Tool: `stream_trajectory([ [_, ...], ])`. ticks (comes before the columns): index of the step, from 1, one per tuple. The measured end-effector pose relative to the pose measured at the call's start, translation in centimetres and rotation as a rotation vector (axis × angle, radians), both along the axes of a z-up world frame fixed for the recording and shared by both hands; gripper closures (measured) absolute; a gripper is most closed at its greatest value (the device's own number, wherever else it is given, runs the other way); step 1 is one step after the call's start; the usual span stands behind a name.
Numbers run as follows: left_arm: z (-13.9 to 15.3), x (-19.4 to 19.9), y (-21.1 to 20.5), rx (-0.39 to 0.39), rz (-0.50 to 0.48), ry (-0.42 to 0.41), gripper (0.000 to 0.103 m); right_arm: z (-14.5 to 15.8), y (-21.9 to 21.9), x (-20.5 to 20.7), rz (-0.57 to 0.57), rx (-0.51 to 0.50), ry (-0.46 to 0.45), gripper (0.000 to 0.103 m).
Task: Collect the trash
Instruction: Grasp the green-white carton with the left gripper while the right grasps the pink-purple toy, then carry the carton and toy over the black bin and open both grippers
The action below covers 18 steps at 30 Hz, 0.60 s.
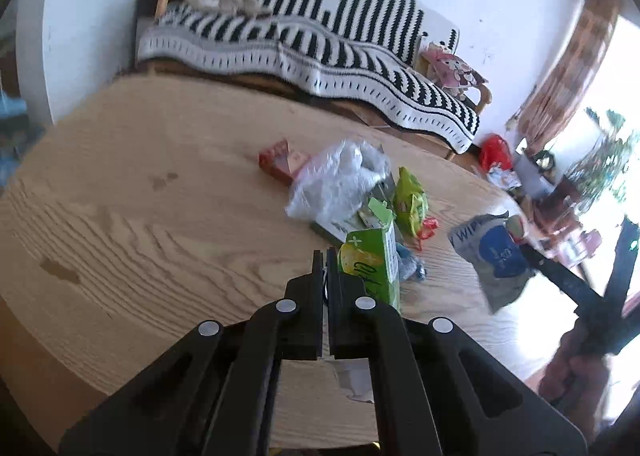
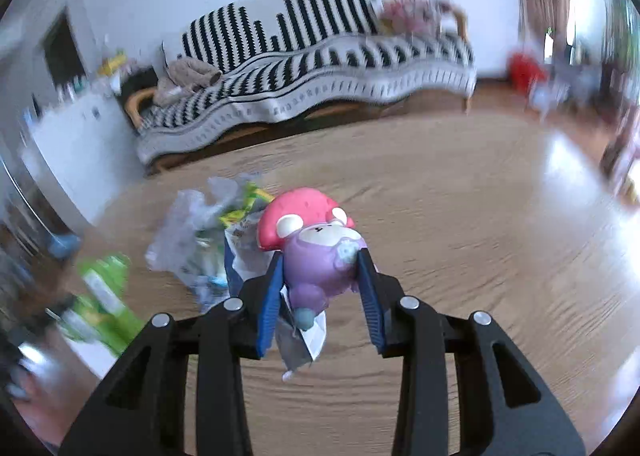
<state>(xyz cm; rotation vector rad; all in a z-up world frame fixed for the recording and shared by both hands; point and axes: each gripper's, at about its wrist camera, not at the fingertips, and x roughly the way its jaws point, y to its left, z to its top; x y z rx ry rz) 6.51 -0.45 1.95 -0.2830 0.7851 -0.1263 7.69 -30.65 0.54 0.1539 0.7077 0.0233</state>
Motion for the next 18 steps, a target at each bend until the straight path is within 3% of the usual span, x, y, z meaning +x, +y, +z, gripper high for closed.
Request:
stream_trajectory([
  [3,-0.2,0.2,-0.6,0.023,-0.016,0.004,0.103,-0.3,1.8,0.5,0.019,-0.169,0.007,0.066],
  [7,-0.5,0.5,-0.9,0.038,-0.017,0.016,0.103,-1.2,0.5,1.2,0.004,-0.016,0.038,0.066],
  [8,-0.5,0.4,-0.9,0.039,-0.016,0.013,0.103,-1.0,0.4,1.0,-0.011,-0.016,0.018,0.066],
  [9,-0.4,0.5,-0.9,0.043,-0.015,0.007,0.103,-0.2,0.7,0.5,-0.040,-0.084,-0.053,0.066],
  [10,-0.3,0.4,-0.9,0.047,-0.016,0.002,0.103,0.3,0.6,0.3,-0.030,-0.067,-0.083,0.065],
  [13,-0.3,0.3,-1.1,0.053,-0.014,-0.002,0.103,0.0,-1.1,1.4,-0.004,0.150,-0.024,0.065],
  [18,-0.2,0.2,-1.3,0.053,-0.024,0.000,0.103,-0.1,-1.1,1.4,0.026,0.196,0.009,0.065],
])
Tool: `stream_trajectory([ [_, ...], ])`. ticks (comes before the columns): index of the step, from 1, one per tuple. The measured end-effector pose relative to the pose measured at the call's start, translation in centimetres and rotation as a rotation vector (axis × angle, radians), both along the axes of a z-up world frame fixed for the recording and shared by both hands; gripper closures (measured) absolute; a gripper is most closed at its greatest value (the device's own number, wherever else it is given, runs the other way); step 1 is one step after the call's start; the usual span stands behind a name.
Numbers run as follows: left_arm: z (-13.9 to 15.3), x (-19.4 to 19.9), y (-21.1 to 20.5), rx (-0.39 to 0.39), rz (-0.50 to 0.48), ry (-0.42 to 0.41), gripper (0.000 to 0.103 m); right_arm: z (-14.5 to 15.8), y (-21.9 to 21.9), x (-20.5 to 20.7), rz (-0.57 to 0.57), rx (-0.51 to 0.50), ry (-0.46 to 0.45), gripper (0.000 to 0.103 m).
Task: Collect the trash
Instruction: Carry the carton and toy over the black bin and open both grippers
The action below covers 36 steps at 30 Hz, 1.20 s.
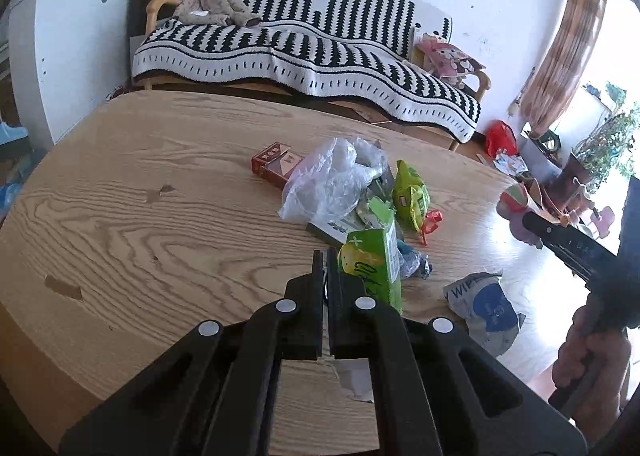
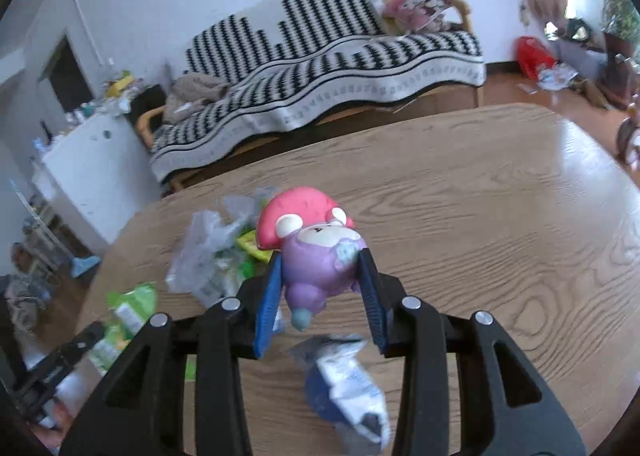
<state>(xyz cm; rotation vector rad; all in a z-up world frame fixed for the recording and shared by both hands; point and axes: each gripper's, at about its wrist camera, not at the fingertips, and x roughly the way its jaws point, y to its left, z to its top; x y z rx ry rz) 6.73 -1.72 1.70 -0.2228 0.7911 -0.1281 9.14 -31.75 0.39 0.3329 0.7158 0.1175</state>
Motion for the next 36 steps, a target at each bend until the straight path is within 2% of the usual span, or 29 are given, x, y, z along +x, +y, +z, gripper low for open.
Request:
stream_trajectory([
  [7,0.6,-2.1,0.3,0.002,-0.028,-0.009,0.103,1.6,2.1,-4.3,0.093,-0.006,-0.019,0.065],
  [14,0.9,-8.7,0.8,-0.016,-0.071,-0.001,0.103,2.0,4.5,-12.8,0.208,-0.011,-0.037,0.065],
  [18,-0.5,-13.9,0.4,-0.016,-0.109,0.014,0.103,0.3,5.6,-18.7,0.258,-0.015,-0.009,0.065],
  [20,-2.2,-16.6,0.1,-0.011,-0.126,0.043,0.103,-1.0,5.8,-21.1,0.267,-0.017,0.017,0.065],
  [25,-7.2,-21.4,-0.8,-0.042,-0.162,0.190,0.103,-5.4,5.8,-26.6,0.272,-0.019,0.127,0.065],
  [30,-10.6,-23.5,-1.7,-0.060,-0.182,0.291,0.103,-8.7,6.5,-29.9,0.287,-0.027,0.225,0.064],
  [36,-10.7,-23.4,-1.9,-0.018,-0.176,0.281,0.103,-9.3,7.5,-30.7,0.298,-0.055,0.237,0.064],
])
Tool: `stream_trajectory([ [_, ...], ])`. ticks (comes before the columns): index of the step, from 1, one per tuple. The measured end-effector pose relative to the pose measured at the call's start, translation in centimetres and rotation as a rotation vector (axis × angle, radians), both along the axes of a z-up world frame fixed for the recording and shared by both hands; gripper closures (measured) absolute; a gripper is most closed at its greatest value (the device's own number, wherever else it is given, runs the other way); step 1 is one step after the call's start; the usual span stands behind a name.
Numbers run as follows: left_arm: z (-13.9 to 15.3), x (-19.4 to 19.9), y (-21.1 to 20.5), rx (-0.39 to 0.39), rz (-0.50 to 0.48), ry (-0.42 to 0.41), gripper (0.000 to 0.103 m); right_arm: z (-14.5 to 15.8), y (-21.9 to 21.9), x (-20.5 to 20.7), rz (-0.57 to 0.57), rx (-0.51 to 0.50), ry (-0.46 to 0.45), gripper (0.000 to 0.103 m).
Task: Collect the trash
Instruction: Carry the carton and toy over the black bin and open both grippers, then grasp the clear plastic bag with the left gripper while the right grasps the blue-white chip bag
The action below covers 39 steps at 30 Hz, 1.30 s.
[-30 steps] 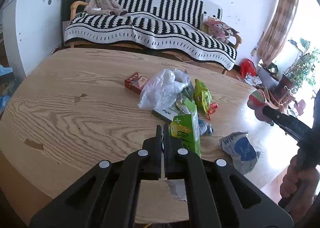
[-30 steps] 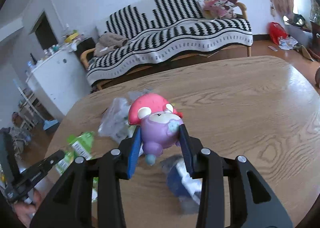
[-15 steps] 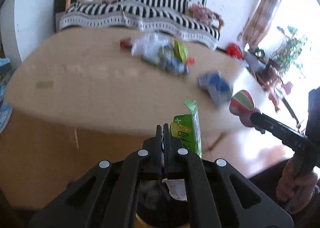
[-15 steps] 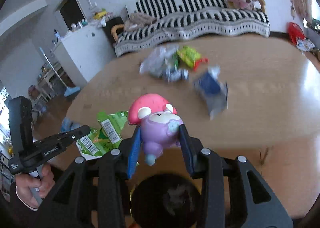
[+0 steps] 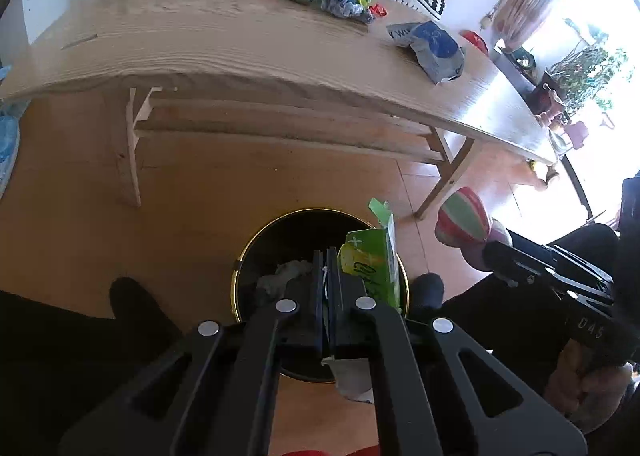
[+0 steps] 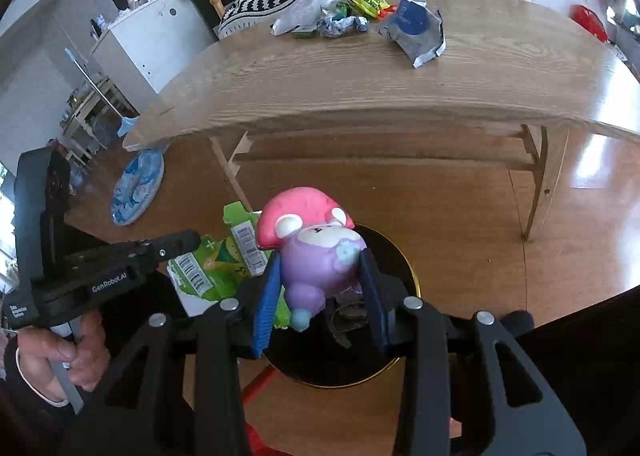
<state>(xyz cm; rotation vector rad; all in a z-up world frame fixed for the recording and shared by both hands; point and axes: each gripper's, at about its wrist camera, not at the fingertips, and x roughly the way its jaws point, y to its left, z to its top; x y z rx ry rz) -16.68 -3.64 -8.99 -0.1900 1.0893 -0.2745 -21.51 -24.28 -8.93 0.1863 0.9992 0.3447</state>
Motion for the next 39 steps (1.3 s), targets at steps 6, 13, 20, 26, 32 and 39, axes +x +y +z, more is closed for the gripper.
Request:
stream_trajectory([
  [6,-0.1,0.0,-0.6,0.020,-0.017,0.004,0.103,-0.1,-0.1,0.9,0.003,-0.002,0.021,0.063],
  [13,-0.2,0.1,-0.9,0.029,-0.022,0.012,0.102,-0.2,0.2,1.2,0.008,0.001,0.037,0.053],
  [20,-0.4,0.3,-0.2,0.029,0.035,0.021,0.047,0.0,-0.2,1.2,-0.008,0.015,0.026,0.033],
  [26,-0.4,0.2,-0.5,0.047,0.028,0.018,0.032,0.1,-0.5,1.3,-0.022,0.026,0.022,0.027],
  [32,0.8,1.5,0.3,0.033,0.056,0.009,0.020,1.3,-2.0,3.2,-0.048,0.068,0.032,0.026],
  [39,5.1,7.8,0.9,0.104,0.051,-0.088,0.016,6.9,-3.5,9.6,-0.073,-0.013,-0.110,0.025],
])
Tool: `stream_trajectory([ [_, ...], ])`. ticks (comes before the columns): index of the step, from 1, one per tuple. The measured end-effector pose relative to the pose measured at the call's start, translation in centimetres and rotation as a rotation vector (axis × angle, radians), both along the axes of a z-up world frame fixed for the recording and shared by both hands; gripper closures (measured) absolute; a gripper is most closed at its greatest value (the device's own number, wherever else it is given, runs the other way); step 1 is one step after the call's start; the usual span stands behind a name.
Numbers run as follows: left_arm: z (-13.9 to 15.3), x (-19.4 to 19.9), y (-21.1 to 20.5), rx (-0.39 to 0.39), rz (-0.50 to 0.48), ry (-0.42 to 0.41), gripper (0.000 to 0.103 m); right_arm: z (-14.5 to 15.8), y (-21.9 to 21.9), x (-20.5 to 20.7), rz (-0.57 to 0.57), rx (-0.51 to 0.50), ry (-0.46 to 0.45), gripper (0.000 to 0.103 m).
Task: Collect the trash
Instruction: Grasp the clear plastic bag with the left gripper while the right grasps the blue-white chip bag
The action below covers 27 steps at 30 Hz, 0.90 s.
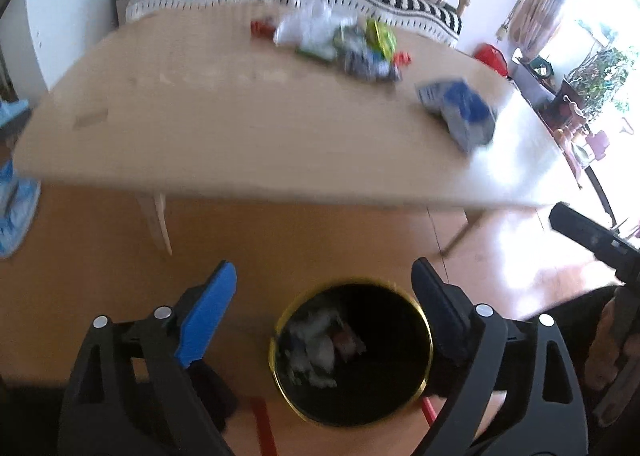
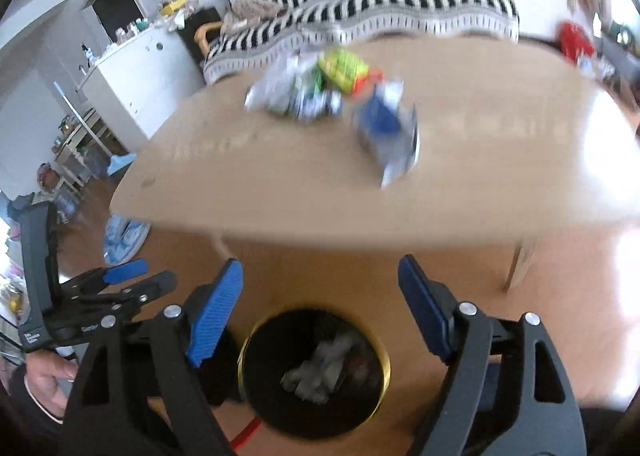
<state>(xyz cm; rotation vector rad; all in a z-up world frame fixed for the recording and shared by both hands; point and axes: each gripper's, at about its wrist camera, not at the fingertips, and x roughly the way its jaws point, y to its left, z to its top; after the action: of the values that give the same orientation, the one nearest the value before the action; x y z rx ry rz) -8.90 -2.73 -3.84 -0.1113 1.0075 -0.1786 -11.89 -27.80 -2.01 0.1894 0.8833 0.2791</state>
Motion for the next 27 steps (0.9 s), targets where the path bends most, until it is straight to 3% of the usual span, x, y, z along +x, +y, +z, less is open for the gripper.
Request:
stream_trajectory([
  [6,3.2,9.6,0.3,0.069,0.041,-0.101,0.013,1.8,-1.3,9.3,-0.048,-0.017,-0.049,0.023],
  [12,2.4,20.3,0.1,0.041,0.042,-0.136,0.013,-1.6,-1.8,16.2,-0.118,-0.027,0.022,0.023],
  [16,0.4,25.9,0.1,0.034,0.067,-0.127,0.013,-3.3,-1.8,17.6,-0.145,0.000,0.097,0.023],
  [25,-2.4,31.3,1.1,-0.048,0.145,-0.094,0.014,-4.4,0.4,17.9,-0.122,-0.122,0.108,0.023],
  [27,-2.5,31.4,0.7,-0.053,0.128,-0.088,0.028,-5.0,0.6,18.3,-0.124,-0.156,0.114,0.023],
])
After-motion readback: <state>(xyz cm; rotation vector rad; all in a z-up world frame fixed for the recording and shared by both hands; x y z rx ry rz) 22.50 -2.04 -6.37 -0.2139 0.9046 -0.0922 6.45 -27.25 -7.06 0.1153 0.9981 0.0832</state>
